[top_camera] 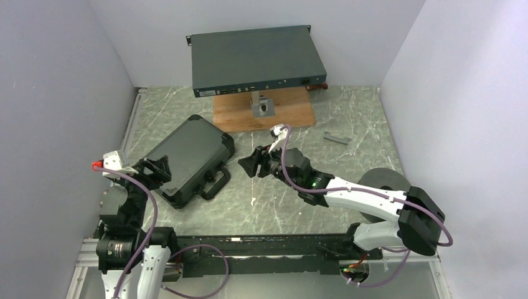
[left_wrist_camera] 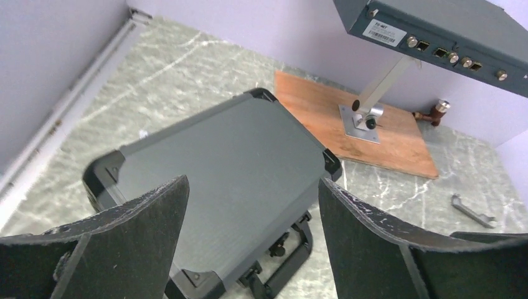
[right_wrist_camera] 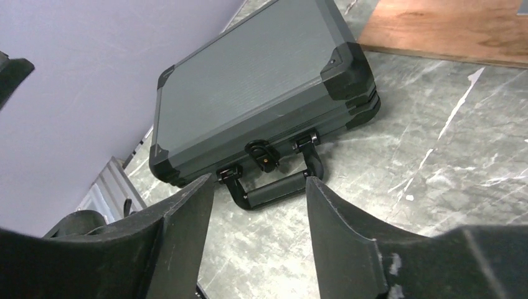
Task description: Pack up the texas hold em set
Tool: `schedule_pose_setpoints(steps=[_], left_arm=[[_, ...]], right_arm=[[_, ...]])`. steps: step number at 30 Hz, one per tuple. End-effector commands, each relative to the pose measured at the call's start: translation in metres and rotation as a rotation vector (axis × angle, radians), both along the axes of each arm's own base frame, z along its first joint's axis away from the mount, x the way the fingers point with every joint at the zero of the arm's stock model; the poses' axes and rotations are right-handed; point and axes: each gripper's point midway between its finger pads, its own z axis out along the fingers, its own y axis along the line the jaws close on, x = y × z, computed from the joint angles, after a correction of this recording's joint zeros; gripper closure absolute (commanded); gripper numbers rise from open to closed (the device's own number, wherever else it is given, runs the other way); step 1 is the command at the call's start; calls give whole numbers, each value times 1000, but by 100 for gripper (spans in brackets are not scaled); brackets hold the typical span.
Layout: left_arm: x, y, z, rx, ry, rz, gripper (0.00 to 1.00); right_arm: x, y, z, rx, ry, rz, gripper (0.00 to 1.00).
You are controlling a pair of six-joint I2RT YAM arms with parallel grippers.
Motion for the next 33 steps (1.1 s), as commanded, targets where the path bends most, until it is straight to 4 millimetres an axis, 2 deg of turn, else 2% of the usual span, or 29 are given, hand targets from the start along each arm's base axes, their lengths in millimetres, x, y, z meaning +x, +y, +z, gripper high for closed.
schedule_pose_setpoints(steps=[1,3,5,6,10,16,19,22,26,33], left_arm=[[-2,6,28,207,-68,-17,18],[-2,4,36,232,-97,-33,18],[-1,2,42,248,-121,-47,13],[0,0,44,253,-133,-55,8],[8,-8,38,265,-139,-108,0],[19,-36,1,235,-103,-266,0],[21,-39,0,237,-90,-287,0],[23,-43,-4,229,-77,-314,0],[22,-45,-6,228,-71,-324,0],[21,-53,-10,237,-69,-366,0]], right_arm=[[1,-11,21,22,-76,-25,39],[1,-18,25,19,-94,-40,31],[2,-24,28,17,-113,-58,3],[2,-27,31,16,-122,-67,1],[5,-40,32,-19,-133,-115,0],[14,-66,26,-14,-215,-221,0],[23,-82,19,-50,-206,-317,0],[33,-96,15,-163,-173,-401,0],[41,-126,11,-309,-184,-520,0],[53,-181,13,-374,-144,-735,0]])
